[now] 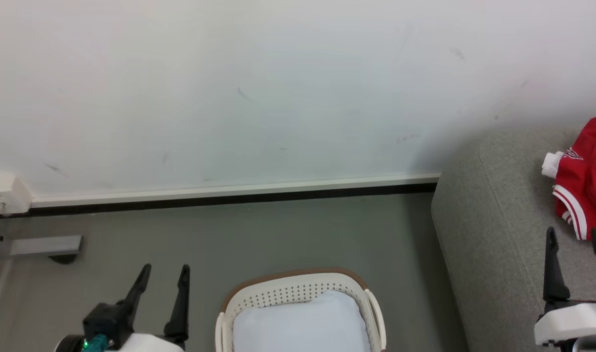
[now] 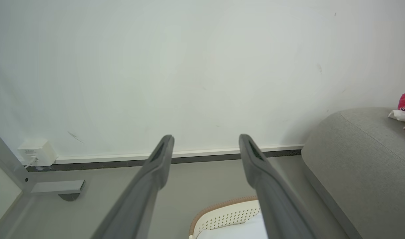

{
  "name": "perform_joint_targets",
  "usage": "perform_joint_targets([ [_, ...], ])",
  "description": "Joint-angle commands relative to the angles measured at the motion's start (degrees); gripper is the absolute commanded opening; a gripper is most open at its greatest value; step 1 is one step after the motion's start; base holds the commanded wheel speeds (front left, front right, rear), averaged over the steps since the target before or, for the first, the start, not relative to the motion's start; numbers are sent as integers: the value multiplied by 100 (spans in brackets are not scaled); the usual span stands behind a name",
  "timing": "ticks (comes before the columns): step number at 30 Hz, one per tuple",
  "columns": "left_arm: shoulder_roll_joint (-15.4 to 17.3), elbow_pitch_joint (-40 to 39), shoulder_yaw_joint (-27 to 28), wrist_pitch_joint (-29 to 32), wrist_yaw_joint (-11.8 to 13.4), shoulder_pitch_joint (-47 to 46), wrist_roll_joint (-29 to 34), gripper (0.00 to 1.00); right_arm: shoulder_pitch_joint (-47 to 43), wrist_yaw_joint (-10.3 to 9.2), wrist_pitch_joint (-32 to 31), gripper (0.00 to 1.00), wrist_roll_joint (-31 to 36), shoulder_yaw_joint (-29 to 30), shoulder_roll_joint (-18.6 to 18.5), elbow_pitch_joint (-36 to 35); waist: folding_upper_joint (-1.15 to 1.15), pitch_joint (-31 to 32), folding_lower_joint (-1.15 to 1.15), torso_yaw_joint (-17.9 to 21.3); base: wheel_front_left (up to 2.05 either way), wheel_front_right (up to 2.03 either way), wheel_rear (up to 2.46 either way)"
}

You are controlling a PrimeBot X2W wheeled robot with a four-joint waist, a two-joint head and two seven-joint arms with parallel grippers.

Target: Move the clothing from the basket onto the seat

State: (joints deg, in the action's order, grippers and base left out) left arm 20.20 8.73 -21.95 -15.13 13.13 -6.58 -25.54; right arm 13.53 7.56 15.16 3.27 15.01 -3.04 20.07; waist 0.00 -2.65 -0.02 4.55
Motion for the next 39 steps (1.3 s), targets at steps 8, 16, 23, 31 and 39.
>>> perform_joint_targets([
  [8, -280, 285, 635, -1, -272, 627, 344, 100, -866, -15, -4, 100, -880, -653, 5, -218, 0, 476, 2, -341, 0, 0, 0],
  [16, -547, 526, 1158, -1, -577, 939, 654, 100, -1299, -15, -4, 100, -1079, -1092, 9, -120, 0, 573, 2, -348, 0, 0, 0],
  [23, -787, 691, 1519, -2, -847, 991, 928, 100, -1332, -15, -4, 100, -1193, -1296, 6, -26, 0, 573, 2, -323, 0, 0, 0],
  [31, -969, 745, 1729, -2, -1148, 934, 1154, 100, -1301, -15, -4, 100, -1231, -1360, 7, 0, 0, 562, 2, -305, 0, 0, 0],
  [39, -1146, 767, 1929, -2, -1398, 920, 1354, 100, -1273, -15, -4, 100, -1228, -1376, 8, -12, 0, 569, 2, -249, 0, 0, 0],
])
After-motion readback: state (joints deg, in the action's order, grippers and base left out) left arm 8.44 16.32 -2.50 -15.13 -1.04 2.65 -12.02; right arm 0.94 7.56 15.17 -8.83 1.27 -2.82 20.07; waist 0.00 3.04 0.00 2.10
